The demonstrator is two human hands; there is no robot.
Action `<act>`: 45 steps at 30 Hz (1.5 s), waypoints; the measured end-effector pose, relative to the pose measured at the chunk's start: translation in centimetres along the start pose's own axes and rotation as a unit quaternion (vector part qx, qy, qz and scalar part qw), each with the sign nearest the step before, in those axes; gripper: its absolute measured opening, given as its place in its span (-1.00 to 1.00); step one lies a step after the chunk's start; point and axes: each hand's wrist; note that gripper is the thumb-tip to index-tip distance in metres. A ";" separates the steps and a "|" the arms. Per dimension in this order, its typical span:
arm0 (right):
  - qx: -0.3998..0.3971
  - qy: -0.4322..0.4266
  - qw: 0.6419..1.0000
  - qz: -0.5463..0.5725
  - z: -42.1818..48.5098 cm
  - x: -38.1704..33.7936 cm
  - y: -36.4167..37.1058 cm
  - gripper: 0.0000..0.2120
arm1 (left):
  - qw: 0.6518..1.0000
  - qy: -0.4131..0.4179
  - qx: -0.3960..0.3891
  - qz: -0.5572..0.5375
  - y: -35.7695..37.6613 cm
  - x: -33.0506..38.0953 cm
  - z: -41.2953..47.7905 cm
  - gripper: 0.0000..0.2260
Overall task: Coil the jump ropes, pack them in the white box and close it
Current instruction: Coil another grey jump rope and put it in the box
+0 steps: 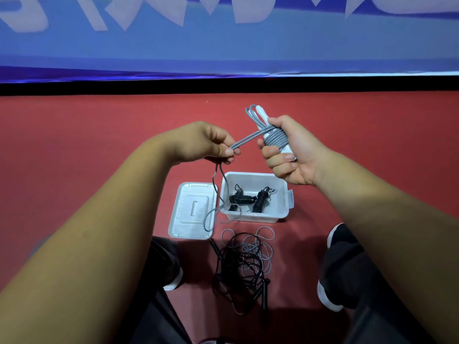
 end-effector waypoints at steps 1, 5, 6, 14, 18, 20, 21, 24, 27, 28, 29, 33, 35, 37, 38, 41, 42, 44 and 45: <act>-0.008 0.005 1.000 0.001 -0.1 0.0 0.0 -0.59 | 1.000 0.000 0.003 0.006 -0.1 -0.1 0.0 -0.85; -0.051 0.020 0.998 0.006 -0.4 0.2 0.1 -0.62 | 0.998 -0.003 0.027 0.054 0.0 -0.2 0.2 -0.84; -0.063 0.025 0.998 0.006 -0.4 0.3 0.2 -0.62 | 0.997 -0.002 0.030 0.066 0.1 -0.3 0.3 -0.84; -0.196 0.073 0.977 -0.038 -1.0 1.0 0.6 -0.43 | 0.991 0.015 0.044 0.127 0.9 0.6 0.3 -0.81; -0.304 0.108 0.945 -0.052 -0.4 1.9 0.3 -0.33 | 0.981 0.039 0.076 0.174 1.2 1.2 0.2 -0.73; -0.351 0.139 0.925 -0.046 -0.3 2.2 0.3 -0.36 | 0.978 0.058 0.086 0.180 1.2 1.5 0.0 -0.79; -0.373 0.154 0.914 -0.047 -0.2 2.1 0.5 -0.41 | 0.981 0.074 0.077 0.164 1.0 1.5 -0.2 -0.79; -0.463 0.179 0.860 -0.119 -0.5 2.0 1.2 -0.43 | 0.985 0.107 0.040 0.127 1.0 1.5 -0.5 -0.72; -0.436 0.216 0.868 -0.095 -0.3 2.2 1.1 -0.58 | 0.992 0.107 0.022 0.065 1.0 1.5 -0.2 -0.81; -0.405 0.224 0.884 -0.074 -0.2 2.4 0.9 -0.69 | 0.993 0.103 0.023 0.050 1.0 1.5 0.0 -0.84; -0.386 0.227 0.892 -0.064 -0.1 2.6 0.4 -0.73 | 0.994 0.100 0.026 0.044 1.0 1.5 0.2 -0.86; -0.352 0.235 0.903 -0.071 -0.1 2.7 0.2 -0.75 | 0.994 0.092 0.034 0.041 0.9 1.6 0.3 -0.86; -0.330 0.236 0.910 -0.091 0.0 2.7 0.1 -0.71 | 0.993 0.096 0.039 0.054 0.9 1.9 0.2 -0.86; -0.309 0.234 0.916 -0.108 0.0 2.8 0.1 -0.68 | 0.991 0.101 0.046 0.068 0.9 2.2 0.1 -0.86; -0.301 0.235 0.917 -0.114 0.1 2.8 0.0 -0.67 | 0.991 0.104 0.049 0.071 0.9 2.4 0.0 -0.85; -0.267 0.232 0.924 -0.144 0.4 3.0 -0.2 -0.70 | 0.989 0.112 0.059 0.075 0.6 2.7 -0.3 -0.82; -0.248 0.228 0.928 -0.157 0.5 3.0 -0.2 -0.72 | 0.988 0.116 0.062 0.086 0.5 2.8 -0.4 -0.82; -0.203 0.221 0.936 -0.183 0.6 3.2 0.0 -0.76 | 0.983 0.123 0.059 0.120 0.5 2.9 -0.6 -0.79; -0.180 0.219 0.940 -0.190 0.7 3.3 0.1 -0.77 | 0.980 0.125 0.057 0.141 0.4 3.0 -0.7 -0.77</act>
Point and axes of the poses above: each hand's wrist, its own z-axis towards the middle knuckle, its own y-axis out of the palm, x = y × z, and after that the axes turned 4 degrees about -x, right-handed
